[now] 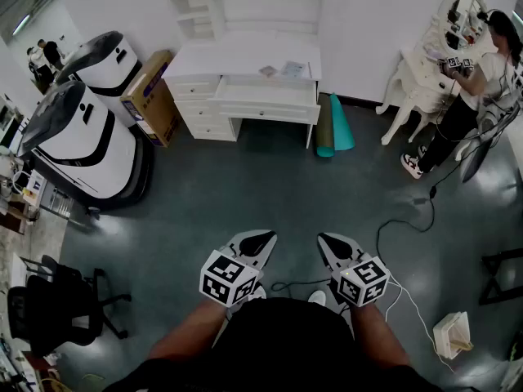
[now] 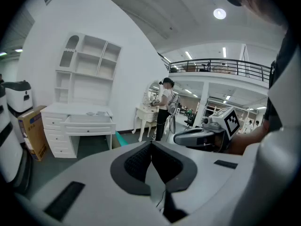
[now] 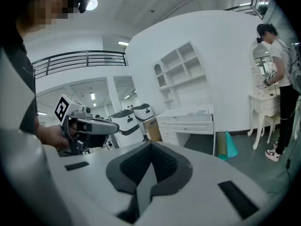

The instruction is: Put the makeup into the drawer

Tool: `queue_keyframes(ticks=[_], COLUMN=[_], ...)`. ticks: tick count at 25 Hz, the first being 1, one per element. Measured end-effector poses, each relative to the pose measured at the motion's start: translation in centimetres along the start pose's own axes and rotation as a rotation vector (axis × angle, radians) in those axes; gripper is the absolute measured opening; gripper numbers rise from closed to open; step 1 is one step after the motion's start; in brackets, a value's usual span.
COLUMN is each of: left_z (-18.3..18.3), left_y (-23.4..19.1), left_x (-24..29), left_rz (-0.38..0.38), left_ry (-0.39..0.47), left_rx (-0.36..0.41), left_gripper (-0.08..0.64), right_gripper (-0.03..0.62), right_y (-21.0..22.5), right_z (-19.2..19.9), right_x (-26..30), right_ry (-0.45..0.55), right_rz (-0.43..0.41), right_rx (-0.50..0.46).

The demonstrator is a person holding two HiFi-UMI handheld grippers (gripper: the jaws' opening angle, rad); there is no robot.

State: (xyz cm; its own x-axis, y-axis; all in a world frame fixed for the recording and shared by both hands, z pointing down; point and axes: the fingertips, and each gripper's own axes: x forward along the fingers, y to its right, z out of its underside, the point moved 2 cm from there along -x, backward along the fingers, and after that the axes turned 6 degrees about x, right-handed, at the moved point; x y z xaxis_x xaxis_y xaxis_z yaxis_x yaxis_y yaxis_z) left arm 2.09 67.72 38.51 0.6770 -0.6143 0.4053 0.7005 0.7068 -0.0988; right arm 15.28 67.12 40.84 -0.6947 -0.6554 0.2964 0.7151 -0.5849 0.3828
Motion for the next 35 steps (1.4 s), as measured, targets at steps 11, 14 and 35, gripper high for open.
queue_keyframes(ticks=[11,14,35], left_z=[0.0,0.0,2.1], left_y=[0.1,0.2,-3.1], left_x=[-0.2,-0.2,-1.5], left_rz=[0.003,0.005,0.027], left_ry=[0.004,0.002,-0.034], left_rx=[0.009,0.008,0.027], left_gripper=[0.011,0.011,0.011], right_gripper=[0.026,0.026,0.029], right_y=[-0.2,-0.4,-3.7], right_z=[0.0,0.0,2.0], right_x=[-0.2,-0.3,3.0], right_ry=[-0.007,0.008,-0.018], right_rz=[0.004,-0.017,0.024], right_rx=[-0.013,0.019,0.012])
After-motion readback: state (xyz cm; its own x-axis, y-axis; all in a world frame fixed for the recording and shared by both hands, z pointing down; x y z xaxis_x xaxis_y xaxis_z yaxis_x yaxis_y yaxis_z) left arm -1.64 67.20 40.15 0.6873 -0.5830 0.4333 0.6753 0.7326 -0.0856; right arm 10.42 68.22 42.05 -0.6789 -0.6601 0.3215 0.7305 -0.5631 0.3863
